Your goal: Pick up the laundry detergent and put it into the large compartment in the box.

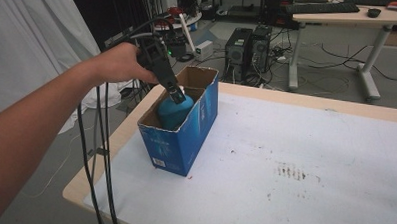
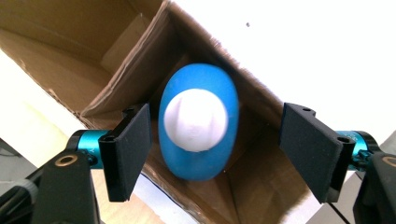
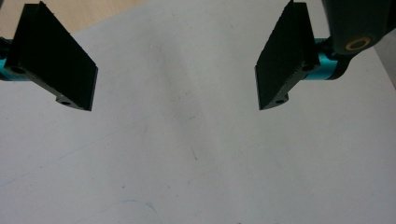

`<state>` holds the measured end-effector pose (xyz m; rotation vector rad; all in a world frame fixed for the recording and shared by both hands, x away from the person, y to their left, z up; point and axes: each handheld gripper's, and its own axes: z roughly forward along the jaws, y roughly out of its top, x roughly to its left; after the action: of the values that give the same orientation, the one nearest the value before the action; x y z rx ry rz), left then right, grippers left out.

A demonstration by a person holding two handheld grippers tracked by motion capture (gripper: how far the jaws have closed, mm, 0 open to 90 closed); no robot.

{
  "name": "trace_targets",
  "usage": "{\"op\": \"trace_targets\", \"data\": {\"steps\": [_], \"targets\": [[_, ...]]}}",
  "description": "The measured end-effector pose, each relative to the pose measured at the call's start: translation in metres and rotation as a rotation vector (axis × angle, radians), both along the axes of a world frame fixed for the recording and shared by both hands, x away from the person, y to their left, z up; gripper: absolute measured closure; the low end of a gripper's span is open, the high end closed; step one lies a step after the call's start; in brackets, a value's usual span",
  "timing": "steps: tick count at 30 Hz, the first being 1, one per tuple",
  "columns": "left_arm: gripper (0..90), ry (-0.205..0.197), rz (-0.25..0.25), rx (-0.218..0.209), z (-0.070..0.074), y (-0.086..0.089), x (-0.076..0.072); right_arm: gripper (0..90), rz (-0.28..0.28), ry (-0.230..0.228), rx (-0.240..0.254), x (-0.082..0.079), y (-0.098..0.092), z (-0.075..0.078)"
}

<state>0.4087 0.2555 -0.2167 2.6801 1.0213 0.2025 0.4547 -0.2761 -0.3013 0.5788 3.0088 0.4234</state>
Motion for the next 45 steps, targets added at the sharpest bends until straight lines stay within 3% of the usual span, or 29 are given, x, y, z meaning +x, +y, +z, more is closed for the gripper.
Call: {"op": "trace_targets", "data": {"steps": [11,16,18,20,23,27,32,34,36,39,40,45], "targets": [[21.0,-0.031,-0.063,-0.007,0.027,-0.036,-0.019,12.2,-0.003,-0.015,0.013,-0.006,-0.002,0.005],[21.0,-0.055,-0.105,-0.012,0.031,-0.061,-0.025,12.2,-0.003,-0.023,0.020,-0.008,-0.002,0.008],[21.0,-0.055,-0.105,-0.012,0.031,-0.061,-0.025,12.2,-0.002,-0.027,0.018,-0.010,-0.002,0.008],[21.0,-0.080,-0.128,-0.004,0.031,-0.080,-0.028,12.2,0.000,-0.031,0.023,-0.011,-0.002,0.010],[21.0,-0.064,-0.166,-0.016,0.029,-0.094,-0.027,12.2,0.000,-0.035,0.023,-0.012,-0.002,0.011],[21.0,-0.057,-0.188,-0.063,0.026,-0.112,-0.024,12.2,0.006,-0.039,0.026,-0.013,0.000,0.011],[12.9,-0.061,-0.252,-0.027,0.014,-0.136,-0.021,12.2,0.000,-0.041,0.027,-0.016,0.000,0.013],[7.9,-0.061,-0.252,-0.027,0.014,-0.136,-0.021,12.2,-0.005,-0.043,0.026,-0.017,0.000,0.014],[1.6,-0.060,-0.277,0.005,0.001,-0.150,-0.018,12.2,-0.005,-0.050,0.031,-0.019,0.000,0.015],[1.5,-0.055,-0.286,0.015,-0.003,-0.153,-0.017,12.2,-0.002,-0.052,0.032,-0.021,0.000,0.016],[1.6,-0.047,-0.291,0.018,-0.012,-0.161,-0.014,12.2,0.005,-0.055,0.034,-0.022,0.001,0.017],[1.6,-0.049,-0.309,0.015,-0.016,-0.177,-0.013,12.2,0.004,-0.059,0.042,-0.025,0.001,0.019]]}}
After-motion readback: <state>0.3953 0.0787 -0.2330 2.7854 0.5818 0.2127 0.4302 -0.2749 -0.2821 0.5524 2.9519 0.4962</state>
